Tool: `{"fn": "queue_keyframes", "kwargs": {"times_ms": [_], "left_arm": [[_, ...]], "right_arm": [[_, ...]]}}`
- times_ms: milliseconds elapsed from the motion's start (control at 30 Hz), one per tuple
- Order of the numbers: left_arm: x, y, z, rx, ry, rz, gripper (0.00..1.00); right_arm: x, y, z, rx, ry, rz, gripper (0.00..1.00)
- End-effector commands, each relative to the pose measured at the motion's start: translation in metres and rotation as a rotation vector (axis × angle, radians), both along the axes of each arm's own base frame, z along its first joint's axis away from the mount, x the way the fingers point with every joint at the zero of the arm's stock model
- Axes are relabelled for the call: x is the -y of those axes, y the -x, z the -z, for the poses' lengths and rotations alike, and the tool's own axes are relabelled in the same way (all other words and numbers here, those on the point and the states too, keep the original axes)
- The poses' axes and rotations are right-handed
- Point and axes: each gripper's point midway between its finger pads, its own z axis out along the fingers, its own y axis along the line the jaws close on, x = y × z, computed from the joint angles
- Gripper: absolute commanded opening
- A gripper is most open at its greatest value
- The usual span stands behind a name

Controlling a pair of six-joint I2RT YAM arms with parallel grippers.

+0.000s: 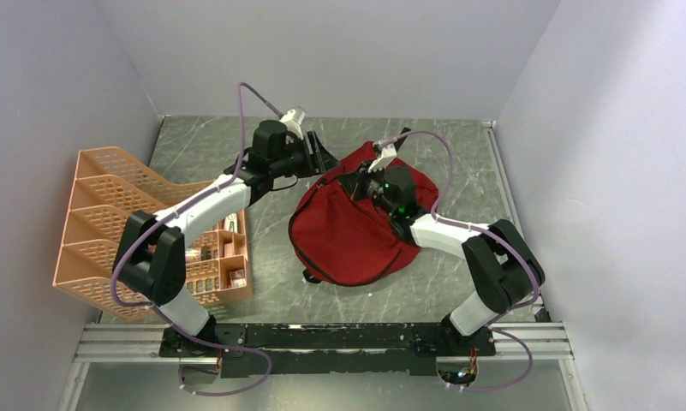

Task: Pack the student bag
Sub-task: Zip the student bag at the center of the board.

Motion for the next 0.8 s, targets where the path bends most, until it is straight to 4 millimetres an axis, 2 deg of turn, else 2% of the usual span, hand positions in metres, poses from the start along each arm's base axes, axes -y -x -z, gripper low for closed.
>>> {"fn": "queue_keyframes", "kwargs": {"times_ms": [0, 100, 200, 267, 367, 567, 767], "left_arm": [[-0.027, 0.000, 0.008, -0.099, -0.020, -0.133, 0.60], [-0.040, 0.005, 0.034, -0.244, -0.050, -0.224, 0.60], [-0.039, 0.019, 0.060, -0.402, -0.032, -0.256, 0.59], [-0.033, 0.026, 0.068, -0.472, 0.025, -0.254, 0.58], [-0.024, 0.032, 0.065, -0.511, 0.118, -0.244, 0.57], [-0.022, 0.029, 0.051, -0.535, 0.158, -0.285, 0.58], [-0.014, 0.026, 0.042, -0.580, 0.298, -0.314, 0.57]], "right_arm": [[0.006, 0.005, -0.018, 0.080, -0.013, -0.009, 0.00], [0.004, 0.011, -0.019, 0.116, -0.019, -0.038, 0.00], [0.004, 0.016, -0.021, 0.166, -0.041, -0.056, 0.00], [0.004, 0.019, -0.024, 0.206, -0.045, -0.069, 0.00], [0.004, 0.021, -0.022, 0.260, -0.030, -0.087, 0.00], [0.002, 0.026, -0.024, 0.367, -0.014, -0.120, 0.00], [0.000, 0.031, -0.026, 0.419, -0.010, -0.147, 0.00]]}}
